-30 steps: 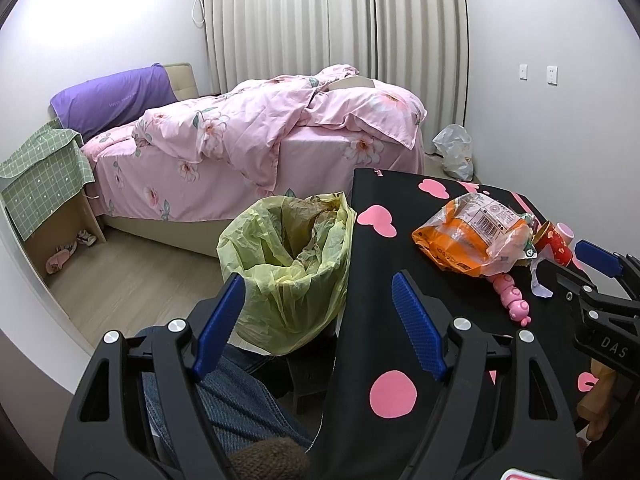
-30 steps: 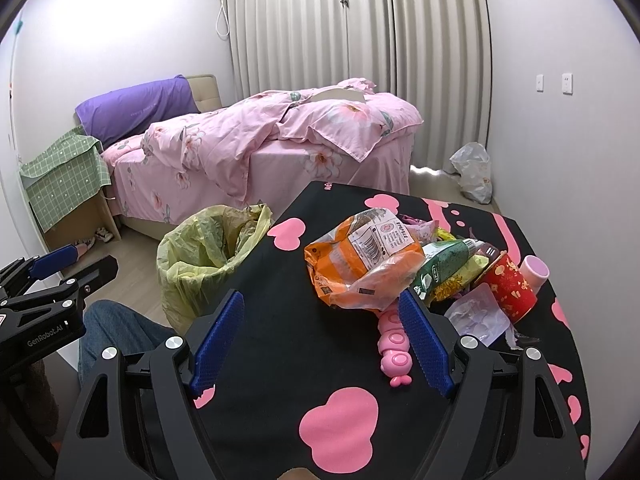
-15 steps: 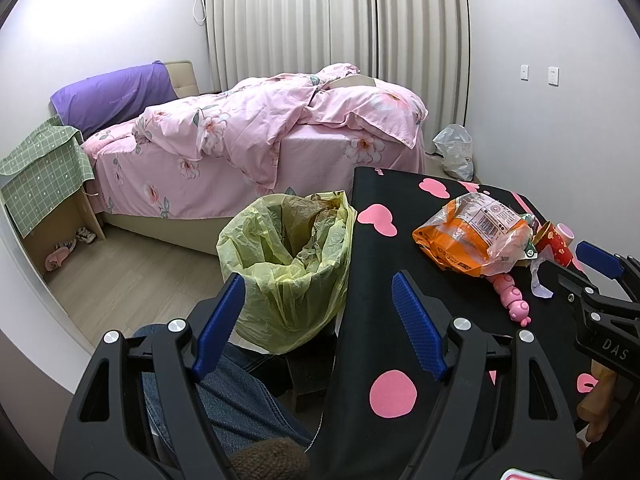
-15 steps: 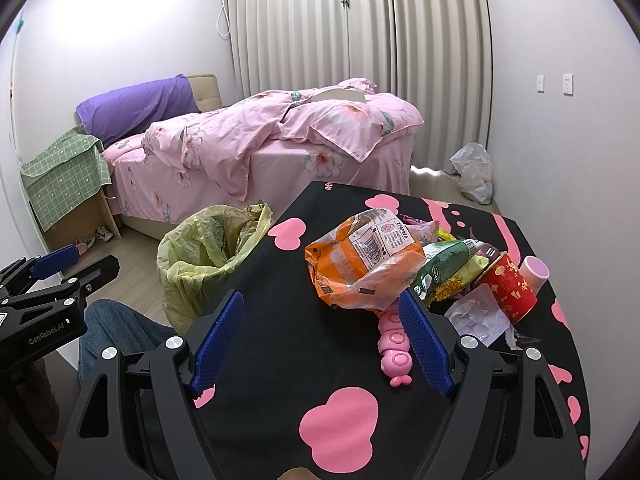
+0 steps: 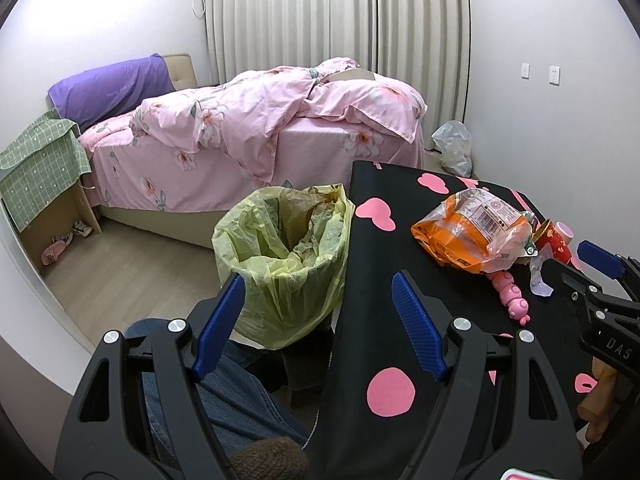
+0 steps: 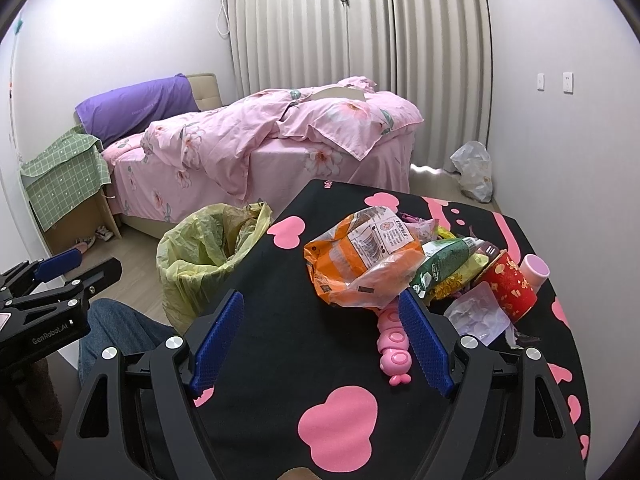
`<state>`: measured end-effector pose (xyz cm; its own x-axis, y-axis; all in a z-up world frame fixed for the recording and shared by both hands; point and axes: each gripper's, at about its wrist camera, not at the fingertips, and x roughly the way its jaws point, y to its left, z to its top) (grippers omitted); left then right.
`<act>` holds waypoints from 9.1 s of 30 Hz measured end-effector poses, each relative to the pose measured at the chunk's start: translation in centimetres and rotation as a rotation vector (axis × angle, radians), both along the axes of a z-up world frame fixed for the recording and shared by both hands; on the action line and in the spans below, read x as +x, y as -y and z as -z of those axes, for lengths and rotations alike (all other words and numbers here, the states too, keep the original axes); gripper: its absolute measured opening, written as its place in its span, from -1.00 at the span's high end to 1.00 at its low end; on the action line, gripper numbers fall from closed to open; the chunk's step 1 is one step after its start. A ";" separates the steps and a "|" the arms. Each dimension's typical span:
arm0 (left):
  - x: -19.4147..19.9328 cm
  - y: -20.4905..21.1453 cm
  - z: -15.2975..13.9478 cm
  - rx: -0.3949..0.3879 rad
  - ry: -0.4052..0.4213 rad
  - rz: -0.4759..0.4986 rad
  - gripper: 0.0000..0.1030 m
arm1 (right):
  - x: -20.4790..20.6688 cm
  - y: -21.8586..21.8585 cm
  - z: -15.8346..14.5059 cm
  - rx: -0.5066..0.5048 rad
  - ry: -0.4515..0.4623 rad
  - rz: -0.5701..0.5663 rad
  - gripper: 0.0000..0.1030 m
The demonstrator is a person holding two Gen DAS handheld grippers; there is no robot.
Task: Collect trash
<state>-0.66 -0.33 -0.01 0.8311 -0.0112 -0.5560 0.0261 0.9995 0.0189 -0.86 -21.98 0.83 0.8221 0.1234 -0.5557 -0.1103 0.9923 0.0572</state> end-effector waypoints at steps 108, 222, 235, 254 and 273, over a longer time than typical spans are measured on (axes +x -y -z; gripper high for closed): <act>16.4 2.9 4.6 -0.174 -0.144 0.383 0.52 | 18.2 12.7 2.0 0.124 -0.227 -0.074 0.36; 19.6 -6.9 2.9 -0.278 -0.009 0.012 -0.26 | 20.3 0.3 1.2 0.051 -0.091 -0.317 -0.28; 18.1 7.6 3.3 -0.255 -0.114 0.395 -0.28 | 10.8 15.8 1.4 0.031 -0.074 -0.062 -0.42; 34.5 21.5 10.1 0.051 -0.318 0.733 -0.28 | 7.4 22.2 6.9 -0.056 -0.187 0.111 -0.42; 28.8 15.6 10.6 -0.046 -0.439 0.589 0.46 | 11.3 20.5 6.9 -0.117 -0.151 0.015 -0.42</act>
<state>28.13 -15.89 -10.59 0.3816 -0.4181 -0.8244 0.5544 0.8171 -0.1578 10.45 -42.46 -6.11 0.7298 0.0396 -0.6825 -0.0948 0.9945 -0.0437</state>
